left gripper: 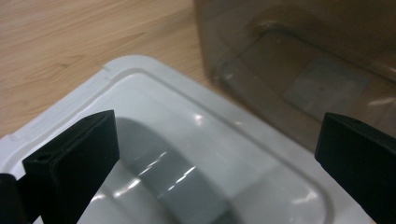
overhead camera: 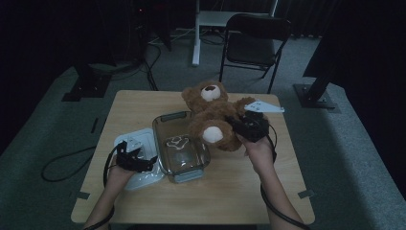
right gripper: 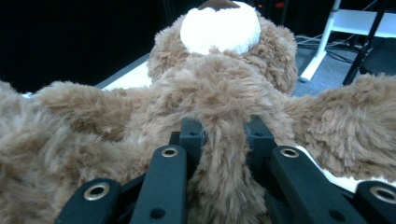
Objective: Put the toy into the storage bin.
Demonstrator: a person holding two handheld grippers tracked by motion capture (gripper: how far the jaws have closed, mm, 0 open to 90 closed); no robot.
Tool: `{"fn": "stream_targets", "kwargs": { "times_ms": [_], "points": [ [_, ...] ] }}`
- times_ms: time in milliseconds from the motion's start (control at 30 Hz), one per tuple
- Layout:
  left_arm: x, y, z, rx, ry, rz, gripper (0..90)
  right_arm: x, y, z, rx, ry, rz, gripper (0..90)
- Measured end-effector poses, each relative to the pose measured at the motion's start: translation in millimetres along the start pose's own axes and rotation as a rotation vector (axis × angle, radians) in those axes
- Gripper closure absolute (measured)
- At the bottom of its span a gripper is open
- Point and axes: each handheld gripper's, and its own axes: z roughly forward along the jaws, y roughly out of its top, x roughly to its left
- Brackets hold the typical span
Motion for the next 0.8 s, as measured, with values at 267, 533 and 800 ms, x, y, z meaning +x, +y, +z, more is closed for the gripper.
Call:
{"fn": "stream_targets", "kwargs": {
  "times_ms": [267, 533, 800],
  "points": [
    [-10.6, 8.3, 3.4, 0.004, -0.015, 0.028, 0.7, 7.7, 4.7, -2.4, -0.011, 0.015, -0.02, 74.9],
    [-17.2, 12.2, 7.7, 0.005, -0.032, 0.043, 0.7, 17.4, 10.5, -0.3, -0.018, 0.036, -0.031, 74.9],
    [-25.5, 19.8, 12.2, 0.009, -0.047, 0.067, 0.7, 33.9, 14.2, 11.1, -0.012, 0.065, -0.051, 75.0]
  ]
}}
